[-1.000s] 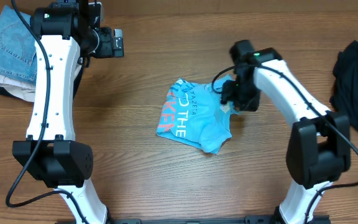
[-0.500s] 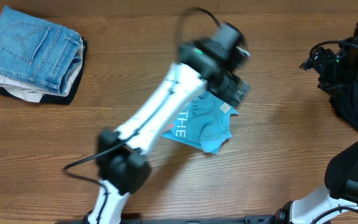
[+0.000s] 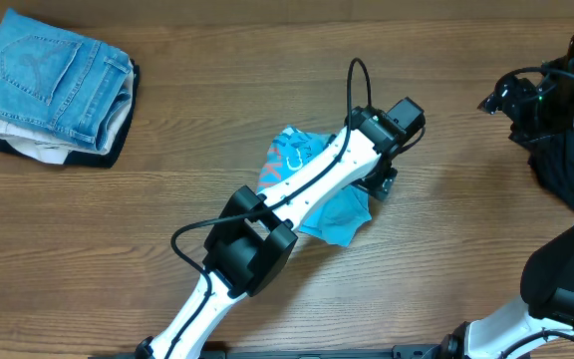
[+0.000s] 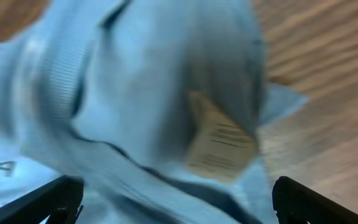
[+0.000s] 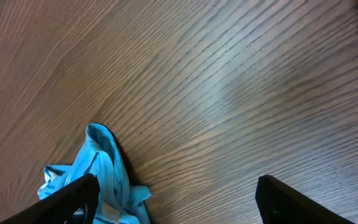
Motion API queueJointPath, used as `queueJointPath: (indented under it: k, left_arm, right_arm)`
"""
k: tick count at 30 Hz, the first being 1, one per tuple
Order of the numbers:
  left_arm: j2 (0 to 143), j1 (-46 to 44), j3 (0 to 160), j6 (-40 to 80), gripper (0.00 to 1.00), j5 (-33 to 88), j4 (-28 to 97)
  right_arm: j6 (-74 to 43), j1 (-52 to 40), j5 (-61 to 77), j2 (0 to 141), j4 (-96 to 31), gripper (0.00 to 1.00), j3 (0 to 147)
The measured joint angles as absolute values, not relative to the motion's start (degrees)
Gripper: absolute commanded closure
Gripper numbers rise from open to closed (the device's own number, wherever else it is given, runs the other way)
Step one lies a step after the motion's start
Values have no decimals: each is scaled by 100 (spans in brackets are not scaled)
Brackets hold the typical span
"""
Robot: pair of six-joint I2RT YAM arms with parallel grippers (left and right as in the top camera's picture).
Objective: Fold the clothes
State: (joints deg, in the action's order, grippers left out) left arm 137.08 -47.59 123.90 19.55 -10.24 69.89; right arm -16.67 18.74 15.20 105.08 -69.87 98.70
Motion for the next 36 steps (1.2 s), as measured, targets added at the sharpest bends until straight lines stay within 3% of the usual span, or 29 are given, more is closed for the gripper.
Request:
queueJointPath:
  k: [5,15,28,34,36]
  left_arm:
    - [13913,-4759,12390,1802,0,-1382,6978]
    - [14070,-4766,12390,1520,0,-919,6917]
    - [14070,-4823,12658,-198,0,-80,7271]
    - [14070,-4880,12658,-108,0,-1,7277]
    - [14070,-4882,12658,64,0,-504,7459]
  right_arm:
    - [-1647,1874,1522,10508,-6982,15,9870]
    - [-1533,1874,1520,10508,-6963,15,9870]
    - [-1514,1874,1520,10508,-6945,15,9870]
    - [-1496,1874,1520,10508,-6943,15,9870]
    - [-1498,1874,1520,10508,-6943,15,9870]
